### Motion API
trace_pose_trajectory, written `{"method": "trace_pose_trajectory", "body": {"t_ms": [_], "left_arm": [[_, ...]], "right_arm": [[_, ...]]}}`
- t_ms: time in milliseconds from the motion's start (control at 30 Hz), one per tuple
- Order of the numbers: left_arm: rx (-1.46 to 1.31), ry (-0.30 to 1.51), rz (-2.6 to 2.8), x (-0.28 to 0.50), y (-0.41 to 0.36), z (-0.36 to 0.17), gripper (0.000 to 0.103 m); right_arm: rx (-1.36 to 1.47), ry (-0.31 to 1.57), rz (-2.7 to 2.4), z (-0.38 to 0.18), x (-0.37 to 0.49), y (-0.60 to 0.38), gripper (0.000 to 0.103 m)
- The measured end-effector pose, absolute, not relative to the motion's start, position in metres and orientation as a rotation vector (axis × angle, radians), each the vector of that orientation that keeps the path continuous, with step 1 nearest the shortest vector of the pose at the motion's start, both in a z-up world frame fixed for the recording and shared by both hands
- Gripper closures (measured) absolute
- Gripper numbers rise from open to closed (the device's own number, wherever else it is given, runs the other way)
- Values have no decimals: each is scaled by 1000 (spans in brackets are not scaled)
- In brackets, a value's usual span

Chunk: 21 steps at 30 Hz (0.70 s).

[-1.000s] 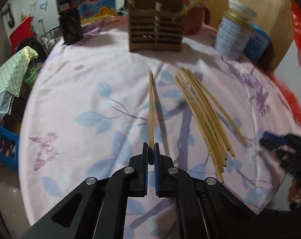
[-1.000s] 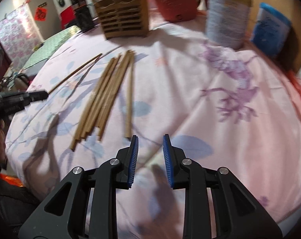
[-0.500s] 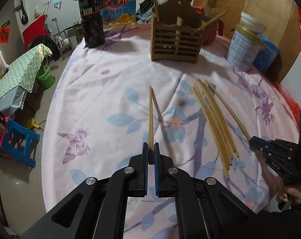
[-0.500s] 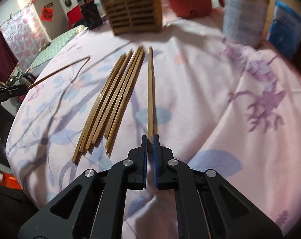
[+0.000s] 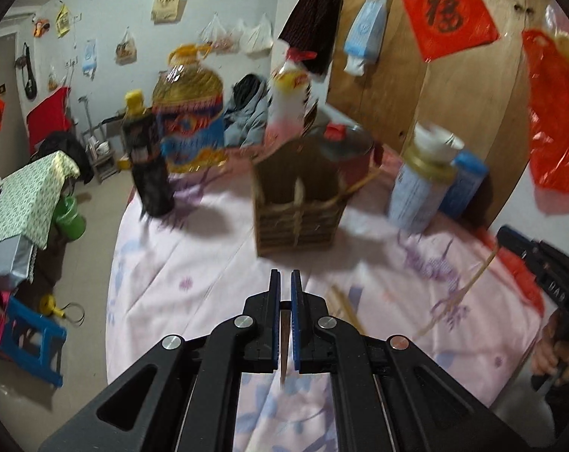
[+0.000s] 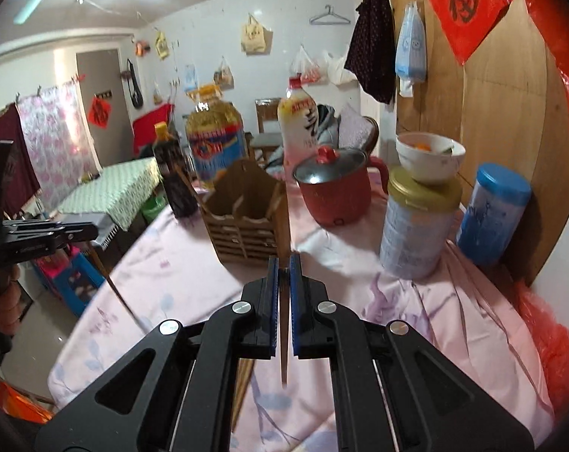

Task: Organize utensils
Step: 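Carry both chopsticks to the wooden holder and open both tools into it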

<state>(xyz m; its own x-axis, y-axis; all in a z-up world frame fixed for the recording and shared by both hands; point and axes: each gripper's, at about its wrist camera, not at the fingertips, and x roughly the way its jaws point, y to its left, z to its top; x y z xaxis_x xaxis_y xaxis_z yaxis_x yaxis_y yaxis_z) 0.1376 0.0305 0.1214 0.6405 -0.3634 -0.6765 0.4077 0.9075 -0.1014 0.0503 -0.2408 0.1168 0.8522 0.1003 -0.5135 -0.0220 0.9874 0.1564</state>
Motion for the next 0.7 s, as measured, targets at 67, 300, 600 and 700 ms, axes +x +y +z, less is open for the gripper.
{"method": "trace_pose_trajectory", "body": {"t_ms": [67, 300, 600, 700], "left_arm": [[57, 749, -461, 143, 24, 133, 98], [36, 693, -480, 180, 6, 173, 98], [25, 583, -441, 255, -25, 228, 98], [28, 571, -422, 277, -33, 230, 98]], "right_arm": [[137, 552, 79, 119, 57, -238, 96], [138, 489, 144, 153, 96, -229, 96], [172, 369, 179, 217, 187, -233, 96], [174, 355, 178, 220, 213, -232, 96]]}}
